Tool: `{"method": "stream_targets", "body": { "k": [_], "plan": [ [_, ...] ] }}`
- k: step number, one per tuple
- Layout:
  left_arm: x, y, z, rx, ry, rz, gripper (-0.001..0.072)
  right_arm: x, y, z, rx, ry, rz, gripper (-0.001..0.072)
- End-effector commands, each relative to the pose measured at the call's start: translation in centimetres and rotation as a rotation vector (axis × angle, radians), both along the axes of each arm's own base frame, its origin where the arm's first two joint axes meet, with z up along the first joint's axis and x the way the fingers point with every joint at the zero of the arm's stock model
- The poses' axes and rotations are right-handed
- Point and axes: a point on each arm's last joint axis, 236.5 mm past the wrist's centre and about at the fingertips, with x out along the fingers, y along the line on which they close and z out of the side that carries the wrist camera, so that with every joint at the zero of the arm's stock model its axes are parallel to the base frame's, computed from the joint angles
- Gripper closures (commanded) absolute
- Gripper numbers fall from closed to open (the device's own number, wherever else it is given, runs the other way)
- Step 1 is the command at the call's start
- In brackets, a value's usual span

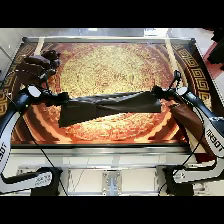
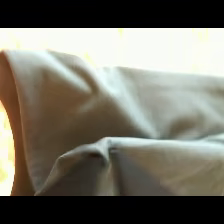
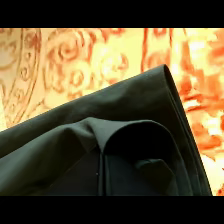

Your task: Fold the shirts.

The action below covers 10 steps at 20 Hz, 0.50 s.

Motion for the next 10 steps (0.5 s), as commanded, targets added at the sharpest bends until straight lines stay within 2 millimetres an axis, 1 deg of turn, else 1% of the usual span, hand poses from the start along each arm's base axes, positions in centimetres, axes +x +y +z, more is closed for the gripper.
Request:
{"method": "stream_targets", "body": {
  "k": [1, 2, 3, 4, 5, 7, 8, 9, 10],
  "plan": [
    [2.6, -0.1, 1.5, -0.053, -0.098, 0.073, 0.0125, 0.4, 0.1, 0.2, 0.007, 0.001, 0.004, 0.0595],
    [3.1, -0.2, 2.2, -0.061, -0.116, 0.077, 0.0126, 0.7, 0.1, 1.1, 0.011, -0.01, 0.011, 0.0449],
    [3.8, -0.2, 3.2, -0.064, -0.139, 0.078, 0.0125, 1.2, 0.0, 2.5, 0.017, -0.026, 0.02, 0.0291],
    [4.6, -0.2, 4.5, -0.065, -0.17, 0.077, 0.0125, 1.7, -0.3, 4.1, 0.021, -0.046, 0.027, 0.0257],
    [5.4, -0.3, 5.9, -0.076, -0.201, 0.08, 0.0125, 2.3, -0.8, 5.9, 0.021, -0.07, 0.031, 0.0257],
    [7.0, -1.1, 9.0, -0.149, -0.266, 0.107, 0.0126, 2.9, -2.6, 8.3, 0.015, -0.092, 0.029, 0.0256],
    [7.8, -1.9, 10.9, -0.209, -0.309, 0.115, 0.0126, 2.9, -3.5, 8.7, 0.018, -0.09, 0.018, 0.0256],
    [8.4, -2.8, 12.6, -0.255, -0.362, 0.094, 0.0126, 2.6, -4.3, 8.5, 0.021, -0.072, 0.012, 0.0256],
    [9.0, -4.0, 14.3, -0.284, -0.434, 0.048, 0.0125, 1.9, -5.1, 7.6, 0.016, -0.035, 0.02, 0.0256]
  ]
}}
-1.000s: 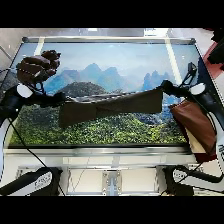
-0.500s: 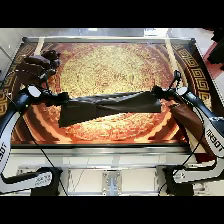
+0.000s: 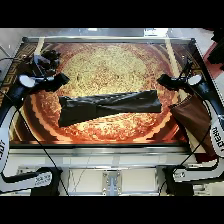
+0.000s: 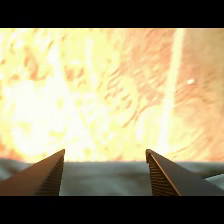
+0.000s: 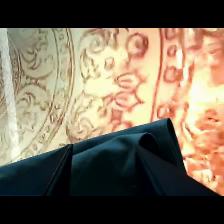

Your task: Fold the shirts.

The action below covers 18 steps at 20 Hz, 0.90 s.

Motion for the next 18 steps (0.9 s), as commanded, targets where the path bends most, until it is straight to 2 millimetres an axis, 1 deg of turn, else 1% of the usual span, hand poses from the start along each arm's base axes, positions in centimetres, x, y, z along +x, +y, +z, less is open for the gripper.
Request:
{"method": "stream_targets", "body": {
  "k": [1, 2, 3, 4, 5, 7, 10, 11, 12, 13, 14, 18],
  "plan": [
    [2.2, -3.3, 6.3, -0.106, -0.226, -0.081, 0.0124, -1.7, -2.2, -0.9, -0.003, 0.087, 0.035, 0.0256],
    [2.4, -4.7, 7.5, -0.09, -0.3, -0.142, 0.0124, -2.6, -2.4, -2.3, 0.002, 0.138, 0.067, 0.0244],
    [2.2, -6.5, 8.5, -0.056, -0.37, -0.214, 0.0125, -3.3, -2.5, -3.6, 0.004, 0.177, 0.098, 0.0188],
    [1.8, -8.3, 8.9, -0.008, -0.427, -0.288, 0.0124, -3.8, -2.6, -4.8, 0.009, 0.207, 0.119, 0.0183],
    [1.3, -10.2, 9.1, 0.039, -0.471, -0.358, 0.0124, -4.0, -2.7, -5.9, 0.009, 0.226, 0.133, 0.0159],
    [0.5, -13.4, 9.0, 0.107, -0.514, -0.428, 0.0124, -4.2, -2.7, -7.8, 0.012, 0.255, 0.158, 0.0153],
    [0.0, -16.5, 8.5, 0.233, -0.554, -0.466, 0.0127, -5.0, -2.2, -10.6, 0.022, 0.305, 0.207, 0.0152],
    [-0.3, -17.4, 8.2, 0.263, -0.556, -0.48, 0.0131, -5.2, -2.0, -11.3, 0.029, 0.32, 0.217, 0.0151],
    [-0.7, -18.0, 7.8, 0.284, -0.55, -0.494, 0.0174, -5.3, -1.8, -11.7, 0.034, 0.322, 0.232, 0.0151],
    [-1.0, -18.5, 7.3, 0.303, -0.538, -0.511, 0.0256, -5.2, -1.5, -11.9, 0.042, 0.316, 0.241, 0.0152],
    [-1.2, -18.7, 6.8, 0.313, -0.523, -0.522, 0.0268, -5.1, -1.4, -11.9, 0.051, 0.315, 0.239, 0.0151],
    [-2.2, -19.4, 4.3, 0.284, -0.427, -0.566, 0.0268, -5.1, -0.5, -12.0, 0.041, 0.309, 0.274, 0.0152]
  ]
}}
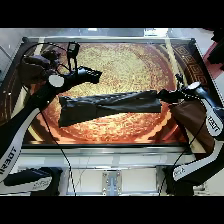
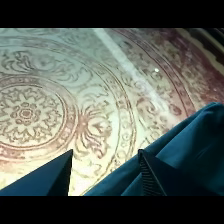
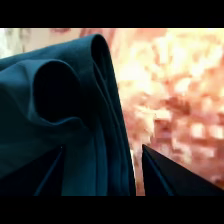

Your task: Fold the shirts.

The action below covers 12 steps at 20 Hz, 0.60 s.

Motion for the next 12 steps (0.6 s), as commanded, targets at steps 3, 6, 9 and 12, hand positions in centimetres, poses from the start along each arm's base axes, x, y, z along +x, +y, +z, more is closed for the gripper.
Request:
{"method": "stream_targets", "body": {
  "k": [3, 6, 9, 12],
  "plan": [
    [-1.0, -1.0, -2.5, 0.028, 0.08, -0.033, 0.0267, -0.7, 2.4, -0.7, 0.018, 0.024, 0.073, 0.0154],
    [-1.1, -1.0, -2.6, 0.027, 0.085, -0.035, 0.0267, -1.7, 4.5, -1.2, 0.041, 0.063, 0.131, 0.0174],
    [-1.6, -1.3, -3.2, 0.028, 0.115, -0.053, 0.0312, -1.9, 6.2, -1.1, 0.051, 0.065, 0.162, 0.0344],
    [-2.1, -1.7, -4.4, 0.026, 0.161, -0.069, 0.0577, -1.6, 7.3, 0.1, 0.096, 0.049, 0.167, 0.0684]
  ]
}}
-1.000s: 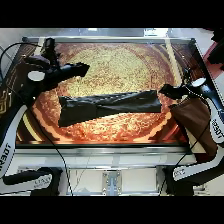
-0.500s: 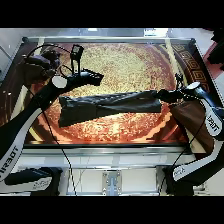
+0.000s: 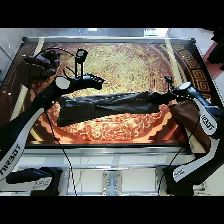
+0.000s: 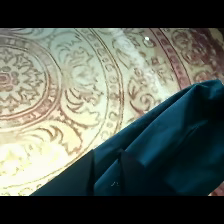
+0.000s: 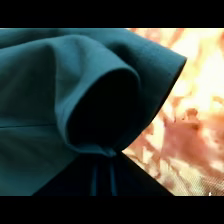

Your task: Fold the shirts.

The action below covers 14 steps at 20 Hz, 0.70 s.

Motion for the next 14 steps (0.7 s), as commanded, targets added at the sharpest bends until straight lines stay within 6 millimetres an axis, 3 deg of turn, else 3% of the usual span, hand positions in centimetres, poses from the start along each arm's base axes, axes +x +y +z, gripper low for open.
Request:
{"method": "stream_targets", "body": {
  "k": [1, 3, 5, 10, 14],
  "plan": [
    [-0.6, -0.4, -1.2, -0.007, 0.058, -0.012, 0.0697, 0.3, 1.7, 1.9, 0.058, -0.019, 0.032, 0.0684],
    [-0.7, -0.5, -2.3, -0.029, 0.11, 0.008, 0.0697, 0.8, 2.0, 4.4, 0.067, -0.053, 0.067, 0.0684],
    [-1.3, -0.9, -4.5, -0.056, 0.219, 0.026, 0.0697, 1.3, 2.2, 7.8, 0.063, -0.112, 0.094, 0.0684],
    [-4.7, -1.9, -12.9, -0.044, 0.541, 0.007, 0.0698, 0.7, 2.9, 16.1, 0.067, -0.197, 0.141, 0.0685],
    [-6.8, -3.8, -15.5, -0.012, 0.609, -0.042, 0.0698, -0.6, 4.5, 20.7, 0.06, -0.234, 0.213, 0.0686]
  ]
}}
